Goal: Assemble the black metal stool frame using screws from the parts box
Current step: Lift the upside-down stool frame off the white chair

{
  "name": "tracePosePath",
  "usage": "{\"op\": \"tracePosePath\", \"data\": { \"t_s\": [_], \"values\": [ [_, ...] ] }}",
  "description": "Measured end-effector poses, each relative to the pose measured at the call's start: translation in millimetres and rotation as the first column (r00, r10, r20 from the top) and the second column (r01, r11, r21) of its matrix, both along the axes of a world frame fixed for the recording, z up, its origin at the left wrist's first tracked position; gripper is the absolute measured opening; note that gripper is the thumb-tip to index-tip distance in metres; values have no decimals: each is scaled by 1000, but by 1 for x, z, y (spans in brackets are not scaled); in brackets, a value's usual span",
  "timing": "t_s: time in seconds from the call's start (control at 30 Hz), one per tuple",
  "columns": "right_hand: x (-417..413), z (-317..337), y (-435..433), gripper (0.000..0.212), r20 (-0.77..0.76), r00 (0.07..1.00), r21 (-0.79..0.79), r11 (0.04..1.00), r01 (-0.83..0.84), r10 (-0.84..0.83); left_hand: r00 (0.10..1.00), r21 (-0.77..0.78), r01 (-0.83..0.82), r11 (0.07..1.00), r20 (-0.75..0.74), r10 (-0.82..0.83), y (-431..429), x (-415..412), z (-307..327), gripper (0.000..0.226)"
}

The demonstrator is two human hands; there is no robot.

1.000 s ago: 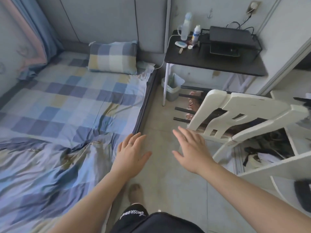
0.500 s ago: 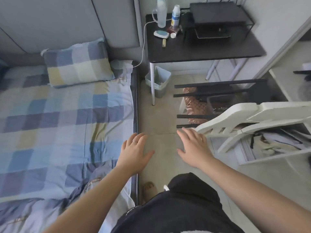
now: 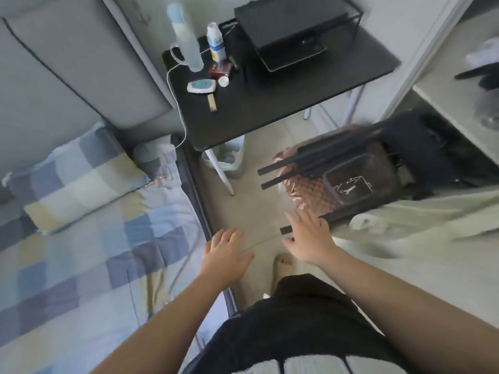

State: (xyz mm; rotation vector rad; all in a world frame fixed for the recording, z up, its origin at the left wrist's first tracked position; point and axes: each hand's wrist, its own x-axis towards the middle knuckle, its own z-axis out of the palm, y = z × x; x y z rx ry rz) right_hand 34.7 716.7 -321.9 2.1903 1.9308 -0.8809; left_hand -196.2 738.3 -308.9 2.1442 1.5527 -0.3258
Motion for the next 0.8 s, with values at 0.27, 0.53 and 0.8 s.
{"op": "tracePosePath", "data": {
  "t_s": [0.27, 0.53, 0.8],
  "values": [
    [48, -15, 59, 70, -80, 966, -95, 966, 239, -247, 986, -57, 165, 985, -16, -166, 114, 60, -23, 65],
    [62, -56, 77, 64, -68, 779, -284, 760, 584, -623, 865, -143, 497, 856, 4, -501, 227, 133, -61, 48],
    [42, -101, 93, 58, 3, 347, -514, 296, 805, -938, 757, -339, 612, 714, -12, -654, 326, 181, -120, 60]
  ]
}}
